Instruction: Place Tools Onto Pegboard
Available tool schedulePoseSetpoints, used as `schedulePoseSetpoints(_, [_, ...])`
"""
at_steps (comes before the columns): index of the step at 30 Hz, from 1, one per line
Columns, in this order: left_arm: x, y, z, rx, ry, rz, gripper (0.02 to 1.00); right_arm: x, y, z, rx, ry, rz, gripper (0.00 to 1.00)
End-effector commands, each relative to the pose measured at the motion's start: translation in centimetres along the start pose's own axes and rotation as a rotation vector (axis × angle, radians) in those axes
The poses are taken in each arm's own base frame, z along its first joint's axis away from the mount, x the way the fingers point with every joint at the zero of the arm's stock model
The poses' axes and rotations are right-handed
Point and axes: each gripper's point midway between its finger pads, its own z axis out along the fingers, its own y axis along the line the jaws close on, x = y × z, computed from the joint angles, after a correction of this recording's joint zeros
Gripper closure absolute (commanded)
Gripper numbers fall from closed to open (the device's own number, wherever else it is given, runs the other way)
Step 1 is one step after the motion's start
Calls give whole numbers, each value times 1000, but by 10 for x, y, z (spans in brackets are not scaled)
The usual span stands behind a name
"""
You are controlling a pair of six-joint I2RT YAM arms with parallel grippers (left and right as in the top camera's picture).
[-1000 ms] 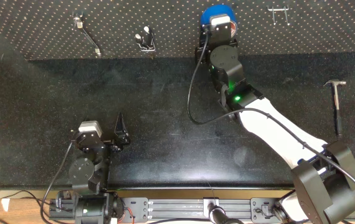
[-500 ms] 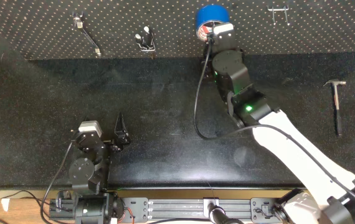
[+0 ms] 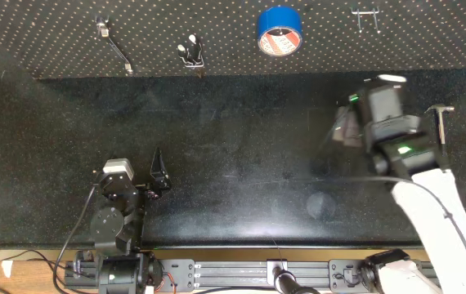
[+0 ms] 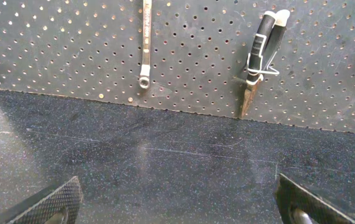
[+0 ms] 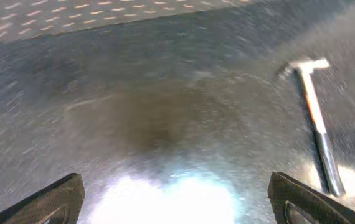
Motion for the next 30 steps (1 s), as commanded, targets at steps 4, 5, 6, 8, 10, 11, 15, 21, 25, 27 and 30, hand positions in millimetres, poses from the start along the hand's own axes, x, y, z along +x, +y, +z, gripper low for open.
schedulePoseSetpoints(4, [2,1,0,-6,3,-9,23,7,-112,14,-12,103,62,31])
schedulePoseSetpoints(5, [2,1,0,-6,3,-9,23,16,-137,12,24,130,17,31])
schedulePoseSetpoints(6, [2,1,0,-6,3,-9,23,25,-151,10,41,159,-10,34])
schedulePoseSetpoints(8, [2,1,0,-6,3,-9,20,41,-171,7,52,212,-96,29])
schedulePoseSetpoints(10, [2,1,0,-6,3,-9,23,41,-184,6,36,193,-143,29])
schedulePoseSetpoints(11, [2,1,0,-6,3,-9,23,36,-181,10,-18,157,-182,29])
schedulePoseSetpoints(15, [2,1,0,-6,3,-9,23,32,-192,40,-83,146,-158,23])
schedulePoseSetpoints(21, [2,1,0,-6,3,-9,23,61,-194,97,-176,283,-196,23])
schedulePoseSetpoints(25, [2,1,0,-6,3,-9,23,62,-195,100,-179,283,-221,23])
schedulePoseSetpoints(27, [2,1,0,-6,3,-9,23,63,-195,101,-176,290,-220,23])
schedulePoseSetpoints(30, [2,1,0,-6,3,-9,23,64,-195,101,-179,295,-219,23])
